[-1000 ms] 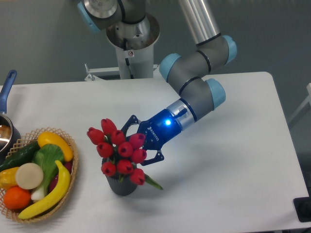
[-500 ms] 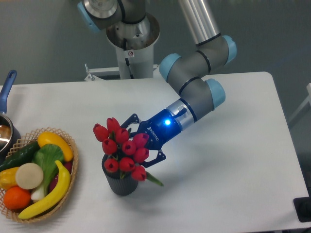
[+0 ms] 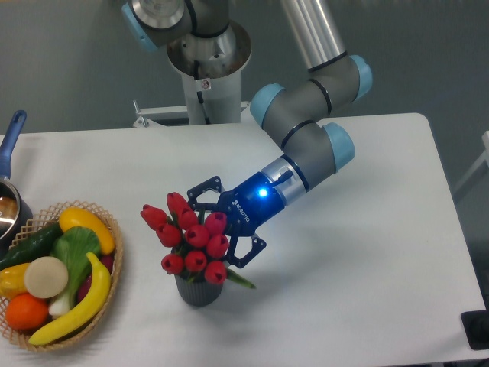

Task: Insert the flowers into the vase
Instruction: 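Push the tulips down into the vase and settle them upright, then open the gripper to release the tulip bunch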

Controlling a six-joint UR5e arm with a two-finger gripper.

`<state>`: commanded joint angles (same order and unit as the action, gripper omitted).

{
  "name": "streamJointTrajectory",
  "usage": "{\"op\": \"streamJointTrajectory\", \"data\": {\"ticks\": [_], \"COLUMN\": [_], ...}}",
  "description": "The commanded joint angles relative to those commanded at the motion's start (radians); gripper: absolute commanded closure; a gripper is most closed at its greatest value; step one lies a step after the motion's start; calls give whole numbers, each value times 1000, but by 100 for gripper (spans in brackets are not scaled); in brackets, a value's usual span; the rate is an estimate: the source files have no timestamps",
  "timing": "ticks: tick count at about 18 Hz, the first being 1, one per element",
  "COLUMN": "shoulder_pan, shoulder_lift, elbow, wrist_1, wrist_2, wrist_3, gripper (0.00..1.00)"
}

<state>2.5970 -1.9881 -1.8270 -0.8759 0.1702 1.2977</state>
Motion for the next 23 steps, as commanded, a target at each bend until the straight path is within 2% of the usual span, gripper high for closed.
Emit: {"op": "streamJointTrajectory", "data": {"ticks": [12, 15, 20, 23], "shoulder_pan": [3, 2, 6, 5], "shoulder_lift": [44, 75, 94, 123], "elbow": [2, 2, 3, -5], "wrist_1": [2, 2, 2, 2], "wrist_2": [190, 294, 333, 426], "wrist_3": [46, 54, 54, 61], "gripper": [0, 0, 0, 0]}}
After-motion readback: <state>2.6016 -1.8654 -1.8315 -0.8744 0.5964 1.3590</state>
